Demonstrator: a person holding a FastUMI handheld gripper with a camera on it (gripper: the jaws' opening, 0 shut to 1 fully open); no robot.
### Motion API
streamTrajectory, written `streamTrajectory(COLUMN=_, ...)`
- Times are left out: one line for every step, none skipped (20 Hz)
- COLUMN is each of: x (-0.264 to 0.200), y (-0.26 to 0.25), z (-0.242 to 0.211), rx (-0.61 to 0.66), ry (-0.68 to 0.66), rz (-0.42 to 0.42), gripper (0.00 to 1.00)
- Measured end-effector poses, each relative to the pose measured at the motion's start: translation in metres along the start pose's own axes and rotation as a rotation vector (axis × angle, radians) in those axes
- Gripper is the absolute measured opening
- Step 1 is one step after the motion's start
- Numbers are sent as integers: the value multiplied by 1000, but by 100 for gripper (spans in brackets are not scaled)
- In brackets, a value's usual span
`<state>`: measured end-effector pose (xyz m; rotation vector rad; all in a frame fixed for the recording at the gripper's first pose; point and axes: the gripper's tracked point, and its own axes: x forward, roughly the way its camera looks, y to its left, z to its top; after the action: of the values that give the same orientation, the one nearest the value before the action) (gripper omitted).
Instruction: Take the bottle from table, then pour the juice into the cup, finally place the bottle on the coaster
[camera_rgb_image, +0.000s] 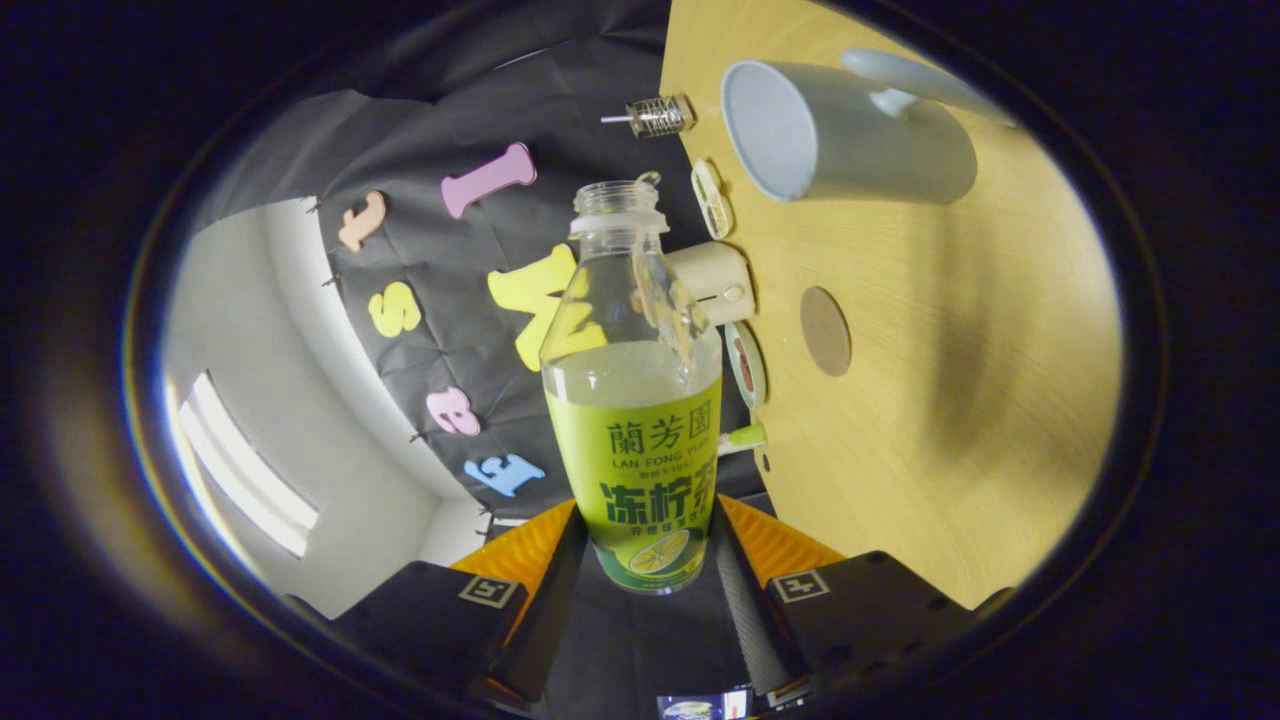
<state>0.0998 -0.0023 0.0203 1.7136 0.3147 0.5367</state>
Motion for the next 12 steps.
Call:
streamTrajectory(x=0, y=0, z=0, rx=11, ry=1, rz=2, gripper=77)
streamTrajectory(x=1, y=0, z=0, rx=17, ry=3, rz=5, gripper=77)
streamTrajectory(x=1, y=2, z=0, rx=20, ry=5, rz=9, gripper=77)
streamTrajectory(x=1, y=3, z=-1, rx=22, ry=7, rz=13, gripper=77)
streamTrajectory(x=1, y=4, z=-1, rx=24, ry=5, rz=18, gripper=77)
streamTrajectory(x=1, y=5, z=-1, rx=26, ry=4, rz=24, gripper=77)
streamTrajectory(x=0, y=7, z=-1, rx=28, ry=5, rz=32, gripper=77)
streamTrajectory(x=-1, y=11, z=0, rx=31, ry=7, rz=41, gripper=77)
streamTrajectory(x=0, y=15, z=0, rx=32, ry=10, rz=46, gripper=77)
streamTrajectory(x=0, y=19, z=0, rx=36, ry=11, rz=51, gripper=77)
streamTrajectory(x=0, y=20, z=1, rx=40, ry=12, rz=55, gripper=77)
streamTrajectory(x=0, y=22, z=0, rx=44, ry=13, rz=59, gripper=77)
